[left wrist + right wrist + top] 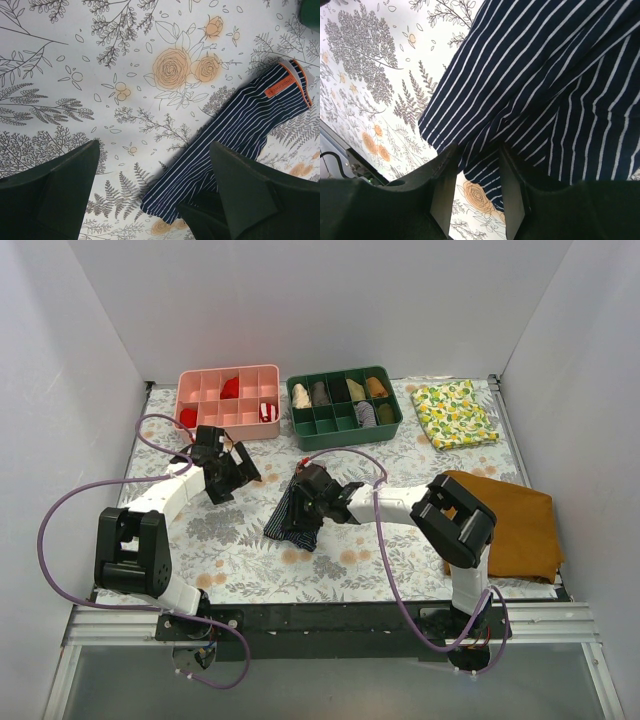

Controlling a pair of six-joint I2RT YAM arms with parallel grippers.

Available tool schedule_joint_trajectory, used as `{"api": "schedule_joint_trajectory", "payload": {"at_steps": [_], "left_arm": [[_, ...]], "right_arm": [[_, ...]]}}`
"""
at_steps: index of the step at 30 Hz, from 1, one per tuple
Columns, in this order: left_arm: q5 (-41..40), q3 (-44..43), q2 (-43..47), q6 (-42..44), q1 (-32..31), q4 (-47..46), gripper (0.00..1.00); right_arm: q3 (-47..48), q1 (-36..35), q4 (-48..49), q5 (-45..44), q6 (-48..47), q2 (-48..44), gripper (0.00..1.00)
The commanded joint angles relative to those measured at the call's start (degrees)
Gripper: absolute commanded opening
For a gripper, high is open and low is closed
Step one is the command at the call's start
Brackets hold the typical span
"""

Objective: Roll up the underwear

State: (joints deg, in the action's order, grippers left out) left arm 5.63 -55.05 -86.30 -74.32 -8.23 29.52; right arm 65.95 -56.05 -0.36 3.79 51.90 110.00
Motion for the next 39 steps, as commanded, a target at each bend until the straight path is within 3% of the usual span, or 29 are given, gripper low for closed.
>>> {"api": "schedule_joint_trajectory", "payload": {"at_steps": [1, 7, 14, 17, 21, 23, 27, 39], "left_arm": [[0.6, 0.5, 2.6, 0.9, 0.6, -0.2, 0.92], [0.8, 0.6, 2.9, 0.9, 0.8, -0.1, 0.92], [1.1, 1.0, 3.3, 0.9, 0.8, 0.0, 0.92], [1.1, 1.0, 3.3, 0.9, 0.9, 0.1, 0.92], [1.1, 0.7, 3.3, 0.9, 0.9, 0.2, 0.92], [1.2, 0.6, 3.4, 1.0, 0.9, 0.3, 0.92], [1.7, 0.2, 3.3, 1.3, 1.0, 0.3, 0.92], [2.8, -0.1, 2.5, 1.9, 1.1, 0.7, 0.92]], "right_arm": [[0.1, -0.2, 4.1, 0.2, 1.0, 0.0, 0.45], [-1.5, -0.2, 10.6, 3.0, 1.0, 0.2, 0.41], [0.8, -0.1, 7.6, 3.0, 0.6, 2.1, 0.40], [0.7, -0.1, 7.6, 2.7, 0.6, 1.9, 0.31], [-0.7, -0.1, 8.9, 2.4, -0.2, 0.6, 0.07], [-1.6, -0.1, 10.1, 2.4, -0.7, -1.1, 0.02], [-2.6, -0.1, 11.7, 2.4, -3.1, -4.1, 0.01], [-1.4, 0.1, -2.2, -1.6, -5.3, -8.3, 0.01]]}}
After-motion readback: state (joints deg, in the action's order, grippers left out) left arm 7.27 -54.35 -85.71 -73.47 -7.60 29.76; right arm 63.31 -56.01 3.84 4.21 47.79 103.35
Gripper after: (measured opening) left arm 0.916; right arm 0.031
